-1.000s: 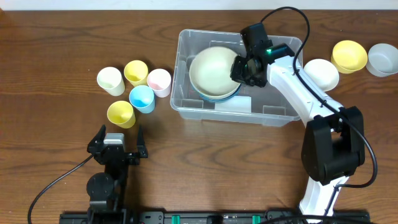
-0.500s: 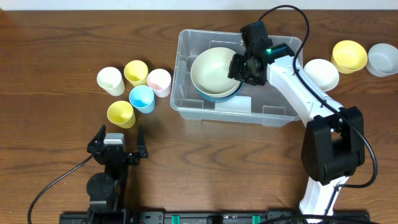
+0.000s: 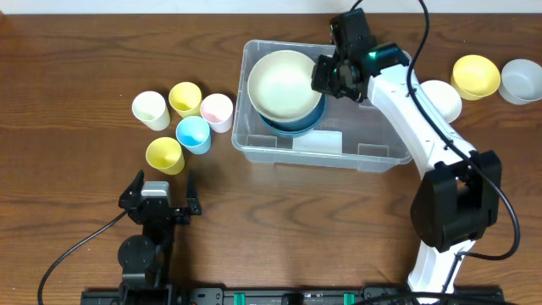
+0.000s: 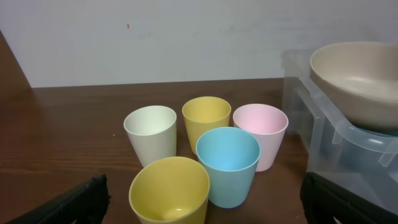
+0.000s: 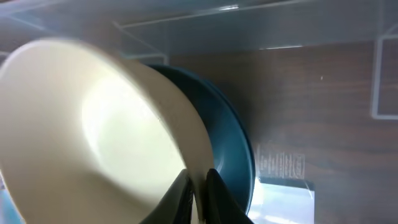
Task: Pack container
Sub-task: 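Open the right gripper and raise it out of the bin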
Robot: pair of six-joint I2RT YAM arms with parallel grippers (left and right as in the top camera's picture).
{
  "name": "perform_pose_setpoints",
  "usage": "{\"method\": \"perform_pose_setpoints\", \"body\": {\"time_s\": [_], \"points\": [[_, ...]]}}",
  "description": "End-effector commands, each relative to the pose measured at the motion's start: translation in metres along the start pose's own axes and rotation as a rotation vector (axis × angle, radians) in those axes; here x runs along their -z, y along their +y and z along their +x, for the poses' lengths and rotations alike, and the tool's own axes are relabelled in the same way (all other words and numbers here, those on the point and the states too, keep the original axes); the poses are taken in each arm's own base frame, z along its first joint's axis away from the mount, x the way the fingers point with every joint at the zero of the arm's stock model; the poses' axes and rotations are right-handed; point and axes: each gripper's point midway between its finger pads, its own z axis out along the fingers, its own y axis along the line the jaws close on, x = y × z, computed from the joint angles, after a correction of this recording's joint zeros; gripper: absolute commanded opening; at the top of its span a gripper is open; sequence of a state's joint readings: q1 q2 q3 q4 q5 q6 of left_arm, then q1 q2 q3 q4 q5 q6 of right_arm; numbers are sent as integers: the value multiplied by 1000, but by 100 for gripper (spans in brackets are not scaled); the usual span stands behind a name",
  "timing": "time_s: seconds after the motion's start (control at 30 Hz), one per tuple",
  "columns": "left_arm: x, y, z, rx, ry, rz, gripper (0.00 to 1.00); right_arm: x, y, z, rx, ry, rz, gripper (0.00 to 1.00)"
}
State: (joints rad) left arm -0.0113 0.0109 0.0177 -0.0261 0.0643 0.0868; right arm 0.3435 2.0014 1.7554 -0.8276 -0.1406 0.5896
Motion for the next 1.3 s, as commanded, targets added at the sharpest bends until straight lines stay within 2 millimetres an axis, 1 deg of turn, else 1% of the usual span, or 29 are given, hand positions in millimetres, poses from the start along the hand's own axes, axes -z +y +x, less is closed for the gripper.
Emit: {"method": "perform_pose_setpoints", "body": {"time_s": [0.0,0.73,0.87,0.93,1.0,1.1,1.13,1.2,1.23,1.27], "points": [[-1,-2,15,-13,46,12,98,10,6,-1,17,-6,-12,9],[-1,-2,15,-13,46,12,98,10,-1,6,15,23,16,11],[-1,-2,15,-13,46,12,98,10,-3,5,31,18,29,16],[-1,-2,15,-13,46,12,98,10,-9,1,48,-4,63,22],[-1,-2,15,-13,46,12,98,13,-12,-3,71,-25,84,23],[-1,-2,15,-13,46,12,98,31,-8,-16,138,-75,77,31],[-1,-2,15,-13,46,12,98,42,-8,-25,149,-108,84,37],[-1,-2,15,-13,46,12,98,68,-11,-42,155,-186,115,55],[-1,-2,15,-13,46,12,98,83,-14,-51,158,-224,132,67],[-1,-2,15,-13,46,12,98,100,-19,-60,155,-268,156,77]]}}
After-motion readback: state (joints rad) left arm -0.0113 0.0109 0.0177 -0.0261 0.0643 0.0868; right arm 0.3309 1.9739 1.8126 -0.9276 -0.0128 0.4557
